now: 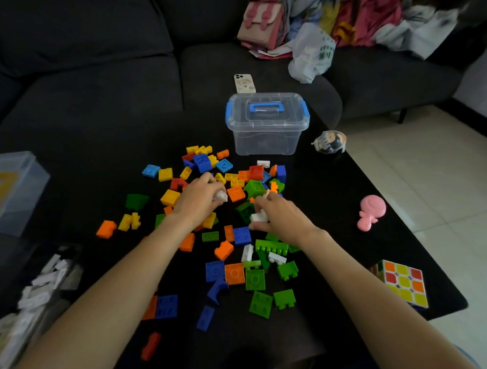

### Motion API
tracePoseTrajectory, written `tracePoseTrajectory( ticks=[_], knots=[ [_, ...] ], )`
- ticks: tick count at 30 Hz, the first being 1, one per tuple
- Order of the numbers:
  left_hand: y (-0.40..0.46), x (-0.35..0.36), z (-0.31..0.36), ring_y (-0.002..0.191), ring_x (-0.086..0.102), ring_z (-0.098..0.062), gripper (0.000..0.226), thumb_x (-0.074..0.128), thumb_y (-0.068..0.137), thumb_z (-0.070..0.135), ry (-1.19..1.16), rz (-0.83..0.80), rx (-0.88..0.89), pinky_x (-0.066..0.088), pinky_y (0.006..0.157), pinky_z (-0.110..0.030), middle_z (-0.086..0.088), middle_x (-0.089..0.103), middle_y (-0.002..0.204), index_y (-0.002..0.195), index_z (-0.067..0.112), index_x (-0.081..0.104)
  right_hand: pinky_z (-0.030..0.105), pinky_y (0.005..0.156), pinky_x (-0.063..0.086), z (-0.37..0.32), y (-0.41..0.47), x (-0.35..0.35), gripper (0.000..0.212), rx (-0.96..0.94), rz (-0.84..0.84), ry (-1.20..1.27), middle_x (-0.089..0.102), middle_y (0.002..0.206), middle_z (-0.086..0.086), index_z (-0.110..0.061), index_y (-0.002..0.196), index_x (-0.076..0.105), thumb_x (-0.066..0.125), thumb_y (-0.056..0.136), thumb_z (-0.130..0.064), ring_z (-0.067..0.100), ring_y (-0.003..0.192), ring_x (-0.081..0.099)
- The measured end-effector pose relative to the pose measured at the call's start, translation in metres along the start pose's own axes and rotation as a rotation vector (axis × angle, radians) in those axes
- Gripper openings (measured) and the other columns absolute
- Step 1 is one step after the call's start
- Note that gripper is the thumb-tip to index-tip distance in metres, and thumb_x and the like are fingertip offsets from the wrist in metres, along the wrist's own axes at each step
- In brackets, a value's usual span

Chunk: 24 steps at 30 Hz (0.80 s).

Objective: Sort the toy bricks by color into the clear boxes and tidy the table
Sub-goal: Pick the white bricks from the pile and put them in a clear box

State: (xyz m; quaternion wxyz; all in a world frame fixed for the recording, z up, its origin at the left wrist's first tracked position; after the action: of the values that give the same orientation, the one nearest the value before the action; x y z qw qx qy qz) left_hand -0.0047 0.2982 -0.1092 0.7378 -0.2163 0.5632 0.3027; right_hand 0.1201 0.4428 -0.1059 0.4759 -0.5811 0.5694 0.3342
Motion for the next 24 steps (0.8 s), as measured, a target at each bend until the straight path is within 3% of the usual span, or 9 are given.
tracePoseTrajectory(
  ticks=[4, 7, 10, 13, 16, 19, 24],
  knots=[
    [-0.011, -0.011, 0.007, 0.105, 0.050, -0.013, 0.027, 0.068, 0.084, 0.023, -0.124, 0.209, 0.052, 0.039, 0.087, -0.024, 0.001, 0.051, 0.113, 0.110, 0.019, 0.065, 0.017, 0.067, 0.047, 0.014, -0.005, -0.020, 0.031, 0.099, 0.220, 0.331, 0.059, 0.102, -0.003, -0.019, 0.106, 0.054, 0.067, 0.084, -0.037, 0.007, 0.084, 0.058],
    [-0.020, -0.011, 0.035, 0.106, 0.048, -0.010, 0.027, 0.067, 0.084, 0.029, -0.158, 0.202, 0.170, 0.039, 0.090, -0.024, 0.004, 0.053, 0.114, 0.109, 0.020, 0.065, 0.029, 0.073, 0.047, 0.021, 0.006, -0.038, 0.023, 0.086, 0.416, 0.267, 0.059, 0.100, 0.002, -0.018, 0.104, 0.059, 0.066, 0.085, -0.029, 0.018, 0.087, 0.059],
    [-0.022, 0.010, 0.063, 0.108, 0.048, -0.014, 0.030, 0.064, 0.086, 0.035, -0.131, 0.041, 0.238, 0.043, 0.091, -0.029, 0.005, 0.059, 0.112, 0.114, 0.024, 0.064, 0.035, 0.078, 0.045, 0.018, 0.028, -0.039, 0.027, 0.071, 0.231, -0.022, 0.050, 0.116, 0.010, -0.021, 0.116, 0.062, 0.057, 0.089, -0.026, 0.029, 0.096, 0.058],
    [-0.017, 0.027, 0.072, 0.108, 0.045, -0.019, 0.031, 0.057, 0.090, 0.038, -0.019, -0.013, 0.230, 0.047, 0.087, -0.035, 0.003, 0.060, 0.112, 0.119, 0.027, 0.060, 0.033, 0.076, 0.044, 0.022, 0.038, -0.034, 0.031, 0.121, 0.061, -0.201, 0.044, 0.123, 0.010, -0.022, 0.119, 0.059, 0.058, 0.090, -0.032, 0.031, 0.102, 0.056],
    [-0.013, 0.027, 0.068, 0.110, 0.043, -0.021, 0.031, 0.053, 0.092, 0.039, 0.030, 0.016, 0.209, 0.047, 0.084, -0.034, 0.003, 0.061, 0.108, 0.119, 0.027, 0.059, 0.032, 0.076, 0.044, 0.032, 0.040, -0.033, 0.034, 0.172, 0.063, -0.137, 0.043, 0.124, 0.011, -0.020, 0.120, 0.057, 0.059, 0.090, -0.035, 0.030, 0.100, 0.057],
    [-0.015, 0.023, 0.059, 0.111, 0.043, -0.017, 0.030, 0.050, 0.093, 0.044, 0.123, 0.035, 0.193, 0.040, 0.067, -0.025, 0.006, 0.059, 0.107, 0.114, 0.027, 0.061, 0.035, 0.078, 0.046, 0.034, 0.039, -0.029, 0.041, 0.185, 0.065, -0.082, 0.042, 0.125, 0.012, -0.017, 0.121, 0.054, 0.061, 0.088, -0.039, 0.032, 0.101, 0.056],
    [-0.029, 0.017, 0.050, 0.104, 0.045, -0.013, 0.036, 0.047, 0.092, 0.049, 0.144, 0.023, 0.212, 0.040, 0.066, -0.022, 0.009, 0.061, 0.106, 0.116, 0.027, 0.062, 0.033, 0.064, 0.041, 0.023, 0.037, -0.020, 0.029, 0.046, 0.151, -0.310, 0.038, 0.129, 0.010, -0.023, 0.124, 0.051, 0.050, 0.095, -0.029, 0.029, 0.092, 0.058]
  ],
)
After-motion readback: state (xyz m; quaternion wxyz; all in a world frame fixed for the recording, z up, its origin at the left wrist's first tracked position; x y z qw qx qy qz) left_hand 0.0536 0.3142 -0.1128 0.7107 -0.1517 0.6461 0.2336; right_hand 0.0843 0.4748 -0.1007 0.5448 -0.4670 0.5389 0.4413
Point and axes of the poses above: each hand's wrist, its own y-axis towards the middle knuckle, its own x-axis out of the palm, z = x × y, the point moved 2 cm from there along y, towards the middle knuckle
